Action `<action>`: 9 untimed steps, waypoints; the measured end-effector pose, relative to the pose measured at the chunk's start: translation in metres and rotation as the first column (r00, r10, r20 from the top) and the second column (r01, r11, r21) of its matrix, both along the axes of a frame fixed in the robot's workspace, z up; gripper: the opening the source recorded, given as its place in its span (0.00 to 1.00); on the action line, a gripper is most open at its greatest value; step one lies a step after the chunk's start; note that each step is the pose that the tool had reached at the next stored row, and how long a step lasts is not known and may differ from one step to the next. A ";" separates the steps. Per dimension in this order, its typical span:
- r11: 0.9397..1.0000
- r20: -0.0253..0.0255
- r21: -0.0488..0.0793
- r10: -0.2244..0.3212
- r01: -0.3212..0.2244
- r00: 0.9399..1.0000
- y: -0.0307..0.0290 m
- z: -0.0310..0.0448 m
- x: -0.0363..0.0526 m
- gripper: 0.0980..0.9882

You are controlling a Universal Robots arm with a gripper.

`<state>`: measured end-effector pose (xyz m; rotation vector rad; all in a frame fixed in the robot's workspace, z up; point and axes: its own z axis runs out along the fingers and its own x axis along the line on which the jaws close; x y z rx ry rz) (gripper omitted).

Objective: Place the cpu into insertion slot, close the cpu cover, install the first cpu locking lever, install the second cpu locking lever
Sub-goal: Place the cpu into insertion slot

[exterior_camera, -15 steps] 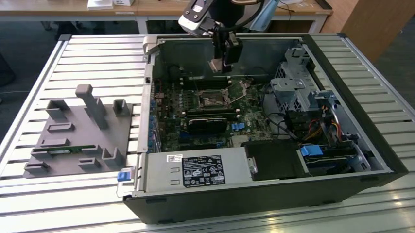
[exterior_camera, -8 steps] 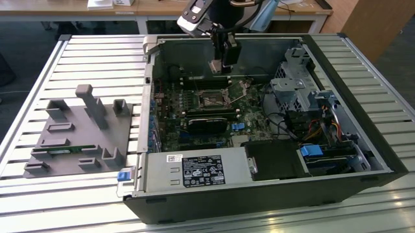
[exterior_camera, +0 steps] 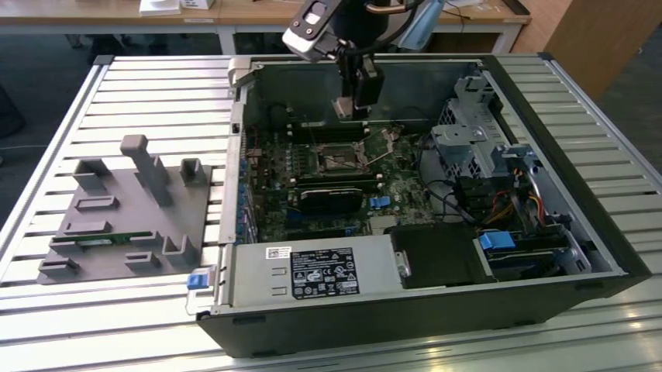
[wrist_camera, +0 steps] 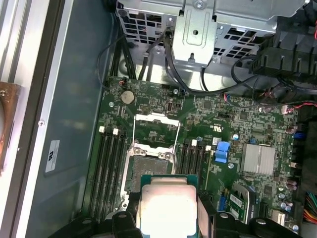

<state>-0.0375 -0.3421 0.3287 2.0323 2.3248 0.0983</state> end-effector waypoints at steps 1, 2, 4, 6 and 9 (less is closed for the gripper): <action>1.000 0.000 0.000 0.000 0.000 1.000 0.0000 -0.0003 0.0000 0.49; 1.000 0.000 0.000 0.000 0.000 1.000 0.0000 -0.0007 0.0000 0.49; 1.000 0.000 0.000 0.000 0.000 1.000 0.0000 -0.0015 0.0000 0.49; 1.000 0.000 0.000 0.000 0.000 1.000 0.0000 -0.0024 0.0000 0.49; 1.000 0.000 0.000 0.000 0.000 1.000 0.0000 -0.0034 0.0000 0.49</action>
